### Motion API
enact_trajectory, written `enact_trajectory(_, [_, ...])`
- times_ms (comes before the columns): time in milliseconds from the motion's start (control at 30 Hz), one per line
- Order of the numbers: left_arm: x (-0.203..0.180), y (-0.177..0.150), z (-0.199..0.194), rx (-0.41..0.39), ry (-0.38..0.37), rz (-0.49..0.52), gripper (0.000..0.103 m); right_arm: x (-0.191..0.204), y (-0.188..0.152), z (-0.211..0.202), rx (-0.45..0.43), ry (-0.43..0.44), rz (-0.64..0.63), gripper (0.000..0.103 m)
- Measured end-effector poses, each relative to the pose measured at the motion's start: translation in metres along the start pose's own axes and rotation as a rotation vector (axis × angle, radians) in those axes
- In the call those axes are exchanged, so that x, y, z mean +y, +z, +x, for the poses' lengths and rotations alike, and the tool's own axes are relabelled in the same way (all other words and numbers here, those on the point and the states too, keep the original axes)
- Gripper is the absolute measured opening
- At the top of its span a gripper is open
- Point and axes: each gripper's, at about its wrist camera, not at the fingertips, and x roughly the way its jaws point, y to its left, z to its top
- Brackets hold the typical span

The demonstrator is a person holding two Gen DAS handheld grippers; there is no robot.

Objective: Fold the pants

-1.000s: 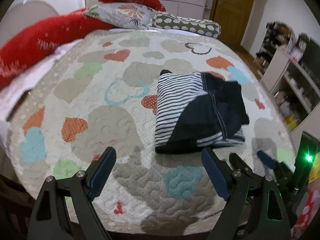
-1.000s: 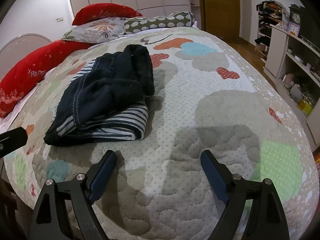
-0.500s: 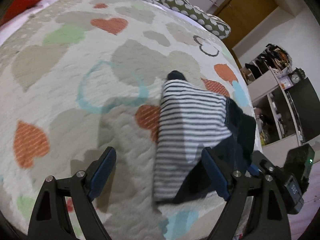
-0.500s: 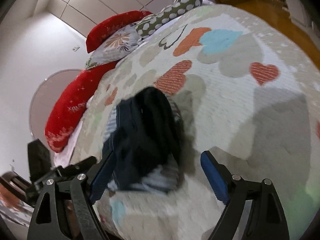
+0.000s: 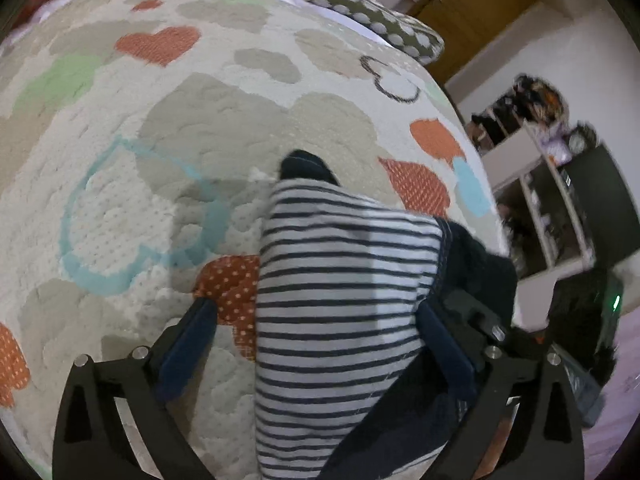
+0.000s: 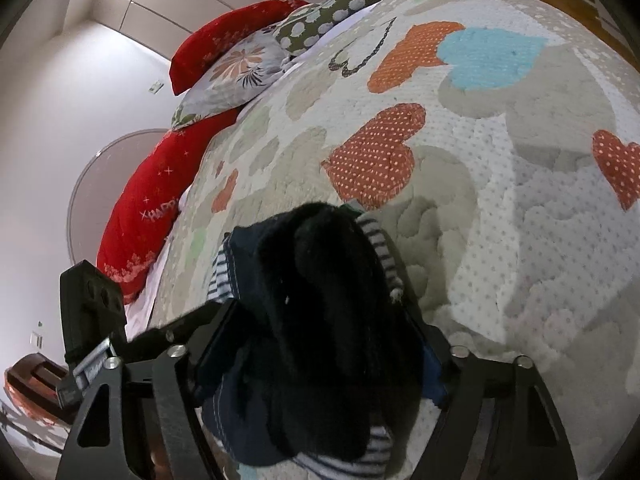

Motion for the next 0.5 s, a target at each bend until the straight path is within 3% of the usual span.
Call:
enact_trajectory(67, [-0.009,-0.001,0.0,0.003,-0.023,0.045,0.055,-0.002,0.001,0.002,0.012,-0.017,0.009,0.053])
enact_trajectory(100, [-0.012,-0.001,-0.002,0.009,-0.04,0.049,0.052,-0.003,0.002,0.002,0.018,-0.01,0.017,0.046])
enact_trajectory(167, [-0.016,0.0,-0.009,-0.007,-0.058,0.043,0.037,-0.002,0.003,-0.002,0.032,-0.001,0.017,0.042])
enact_trajectory(333, [-0.016,0.011,-0.022,-0.027,-0.08,0.03,0.036,0.015,0.013,-0.011,0.02,0.003,-0.027,0.039])
enact_trajectory(500, [-0.005,0.041,-0.022,-0.035,-0.097,-0.02,0.035,0.035,0.035,-0.009,0.01,0.012,-0.078,0.038])
